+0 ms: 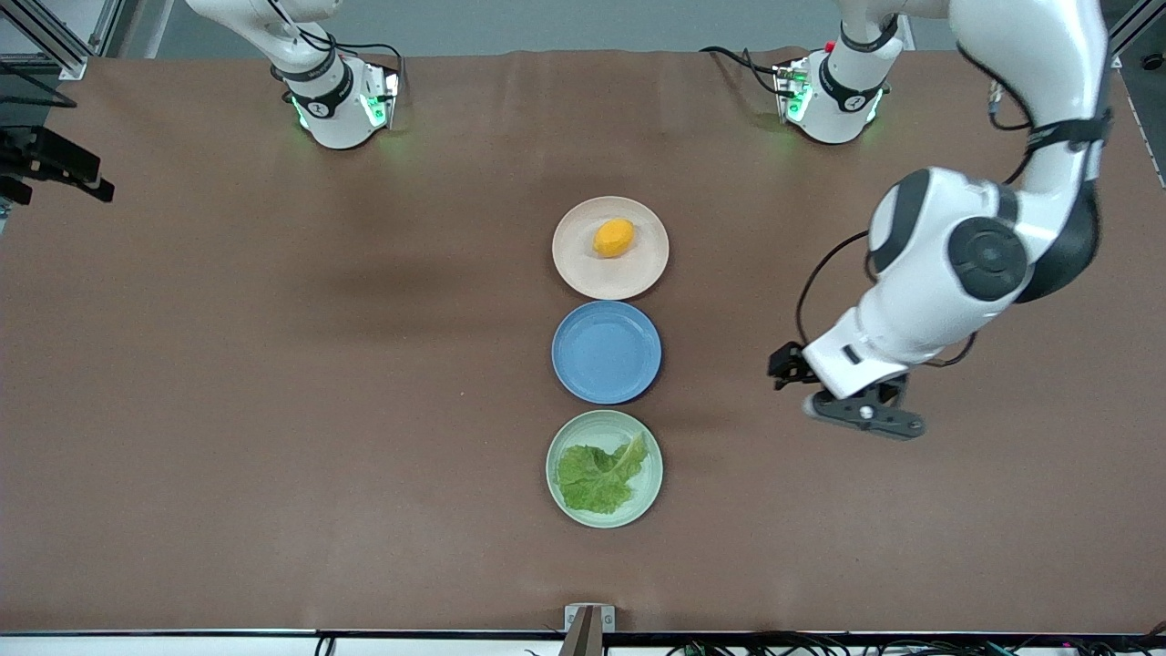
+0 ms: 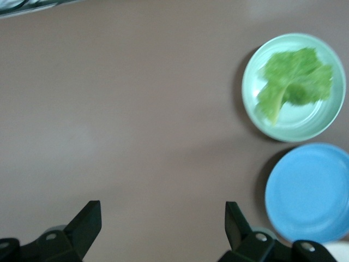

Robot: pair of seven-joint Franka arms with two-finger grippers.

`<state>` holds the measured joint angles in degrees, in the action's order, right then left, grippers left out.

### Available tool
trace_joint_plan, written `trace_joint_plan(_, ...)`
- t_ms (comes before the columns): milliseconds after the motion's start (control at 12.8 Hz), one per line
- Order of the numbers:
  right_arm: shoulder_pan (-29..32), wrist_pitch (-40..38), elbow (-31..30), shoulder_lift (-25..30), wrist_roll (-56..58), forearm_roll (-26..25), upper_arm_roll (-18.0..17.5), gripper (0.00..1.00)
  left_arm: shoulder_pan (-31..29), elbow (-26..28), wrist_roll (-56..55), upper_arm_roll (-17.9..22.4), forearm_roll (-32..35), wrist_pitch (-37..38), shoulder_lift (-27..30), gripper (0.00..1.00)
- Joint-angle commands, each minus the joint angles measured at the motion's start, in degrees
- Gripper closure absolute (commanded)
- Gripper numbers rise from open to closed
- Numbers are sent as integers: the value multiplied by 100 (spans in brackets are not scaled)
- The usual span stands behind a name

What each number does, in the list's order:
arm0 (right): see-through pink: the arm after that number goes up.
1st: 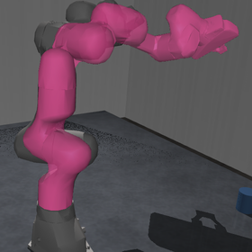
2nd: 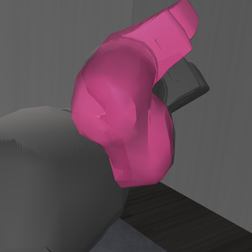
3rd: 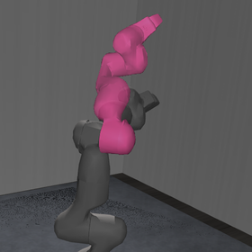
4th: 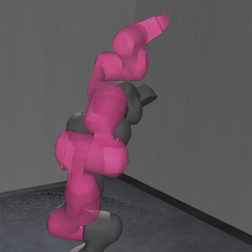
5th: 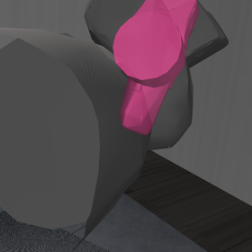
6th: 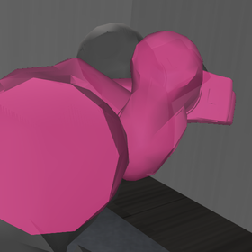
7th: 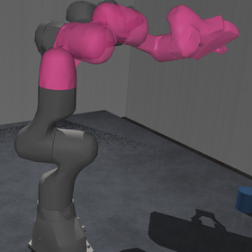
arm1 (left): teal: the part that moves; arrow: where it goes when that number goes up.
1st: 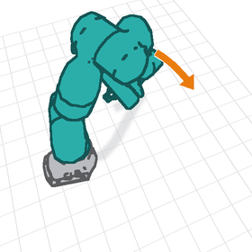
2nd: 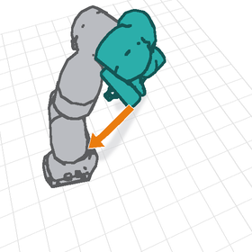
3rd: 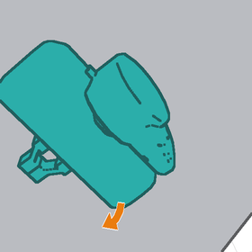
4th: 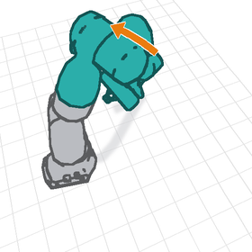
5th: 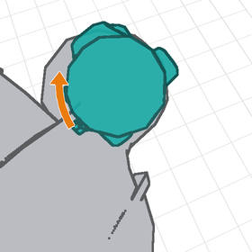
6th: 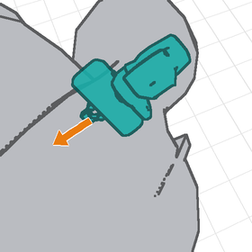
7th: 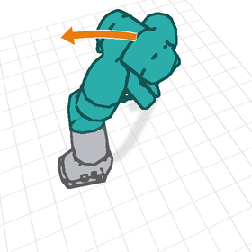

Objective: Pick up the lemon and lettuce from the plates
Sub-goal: 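Lower the left gripper onto the lettuce leaf on the green plate, then grasp the lettuce with the left gripper while the right gripper grasps the lemon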

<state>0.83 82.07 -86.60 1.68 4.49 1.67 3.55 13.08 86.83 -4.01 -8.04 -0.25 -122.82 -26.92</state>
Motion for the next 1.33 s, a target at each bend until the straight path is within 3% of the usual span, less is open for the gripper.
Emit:
trace_joint_plan(0,-57,318,29,-482,-71,35,-13,0,307,-237,68,31,-89,-985,-672,2)
trace_joint_plan(234,-215,485,-155,-510,-490,298,-21,0,668,-421,76,31,-89,-2373,-1384,9)
trace_joint_plan(547,-1214,985,-813,-493,-3063,430,-39,0,959,-571,94,22,-98,-3798,-2210,17)
trace_joint_plan(703,-1873,1528,-1375,-467,-4013,483,-48,0,1152,-571,59,31,-115,-4222,-2492,23)
trace_joint_plan(938,-3435,3010,-2253,-554,-6234,457,-39,0,1310,-702,50,31,-107,-4417,-2774,30)
trace_joint_plan(1250,-5116,4841,-2275,-2027,-8564,282,-13,0,1381,-861,67,48,-80,-4610,-3029,42)
